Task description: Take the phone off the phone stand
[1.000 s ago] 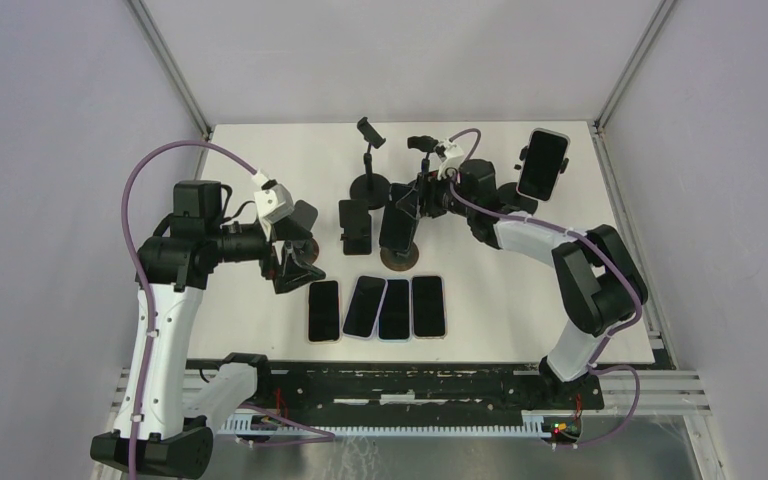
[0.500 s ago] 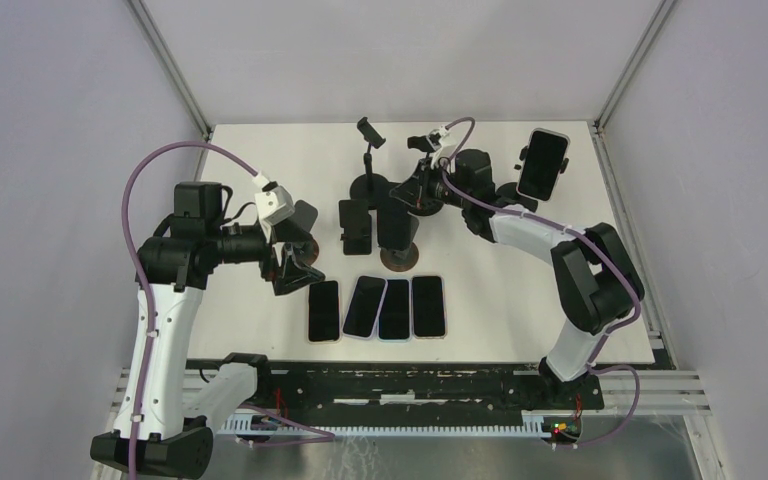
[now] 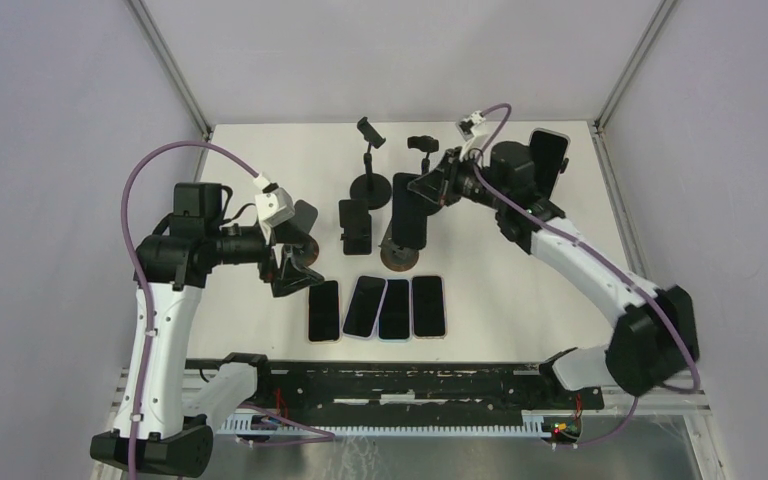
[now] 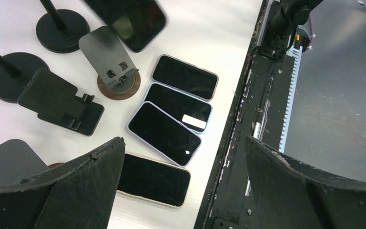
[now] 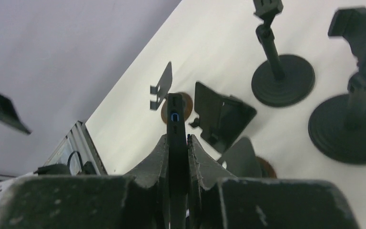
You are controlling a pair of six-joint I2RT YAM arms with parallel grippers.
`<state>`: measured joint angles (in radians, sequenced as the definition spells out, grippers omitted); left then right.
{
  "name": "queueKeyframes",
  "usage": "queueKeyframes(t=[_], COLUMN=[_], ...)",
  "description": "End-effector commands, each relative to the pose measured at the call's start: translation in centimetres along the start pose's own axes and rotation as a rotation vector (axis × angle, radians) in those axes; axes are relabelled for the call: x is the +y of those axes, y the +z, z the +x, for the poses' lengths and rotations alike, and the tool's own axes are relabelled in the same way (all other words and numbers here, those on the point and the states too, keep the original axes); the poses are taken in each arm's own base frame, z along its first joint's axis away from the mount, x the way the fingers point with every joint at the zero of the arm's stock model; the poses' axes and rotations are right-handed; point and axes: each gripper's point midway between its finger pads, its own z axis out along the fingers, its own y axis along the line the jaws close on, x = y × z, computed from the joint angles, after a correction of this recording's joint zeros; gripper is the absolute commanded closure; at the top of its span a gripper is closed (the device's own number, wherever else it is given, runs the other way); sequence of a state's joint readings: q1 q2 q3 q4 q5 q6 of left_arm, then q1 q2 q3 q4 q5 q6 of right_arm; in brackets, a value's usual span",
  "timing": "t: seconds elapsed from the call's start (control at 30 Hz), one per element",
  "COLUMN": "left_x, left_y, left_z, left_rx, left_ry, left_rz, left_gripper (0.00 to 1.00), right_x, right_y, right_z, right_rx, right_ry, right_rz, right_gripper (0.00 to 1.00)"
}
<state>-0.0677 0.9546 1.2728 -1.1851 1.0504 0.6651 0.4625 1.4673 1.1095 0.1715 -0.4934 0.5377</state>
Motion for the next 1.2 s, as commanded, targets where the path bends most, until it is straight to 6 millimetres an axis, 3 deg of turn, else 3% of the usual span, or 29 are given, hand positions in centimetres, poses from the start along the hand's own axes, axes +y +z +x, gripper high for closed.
queueKeyframes(t=[0.0, 0.1, 0.23, 0.33, 0.53, 0.63, 0.9, 1.13, 1.17], left_x=[-0.9, -1.0, -0.9, -1.0, -1.2, -1.2, -0.9, -0.4, -0.3], left_y=[-0.6, -0.6, -0.6, -0.5, -0.5, -0.5, -0.1, 0.2, 0.2], left_z=[-1.2, -1.0, -0.7, -0.5, -0.6, -0.6, -0.6, -0.7, -0.7], left_rx=[-0.032, -0.031, -0.026, -0.028, -0.035, -0.037, -0.038, -0.044, -0.043], left_ry=[0.074, 0.066, 0.076, 0.072, 0.066, 0.062, 0.055, 0.036, 0.036], left_rz=[0.012, 0.011, -0.003, 0.002, 0.011, 0.013, 0.027, 0.032, 0.031], left_gripper=[0.02, 0.01, 0.00, 0.00, 0.00, 0.00, 0.00, 0.00, 0.00], right_x=[-1.4, -3.9, -5.5, -6.8, -9.4, -10.2, -11.5, -12.1, -12.4], right_y=[-6.4, -10.4, -13.4, -14.3, -14.0, -13.4, -11.3, -10.7, -10.8], right_z=[4.5, 8.9, 14.3, 17.1, 20.0, 20.2, 18.4, 19.4, 19.3], right_rx=[0.130, 0.202, 0.278, 0.320, 0.334, 0.302, 0.216, 0.207, 0.213], right_ry=[0.019, 0.069, 0.135, 0.169, 0.236, 0.291, 0.343, 0.439, 0.428], right_rz=[0.162, 0.287, 0.350, 0.375, 0.350, 0.325, 0.281, 0.280, 0.298], right_gripper=[1.00, 1.00, 1.00, 1.00, 1.00, 1.00, 1.00, 1.00, 0.94])
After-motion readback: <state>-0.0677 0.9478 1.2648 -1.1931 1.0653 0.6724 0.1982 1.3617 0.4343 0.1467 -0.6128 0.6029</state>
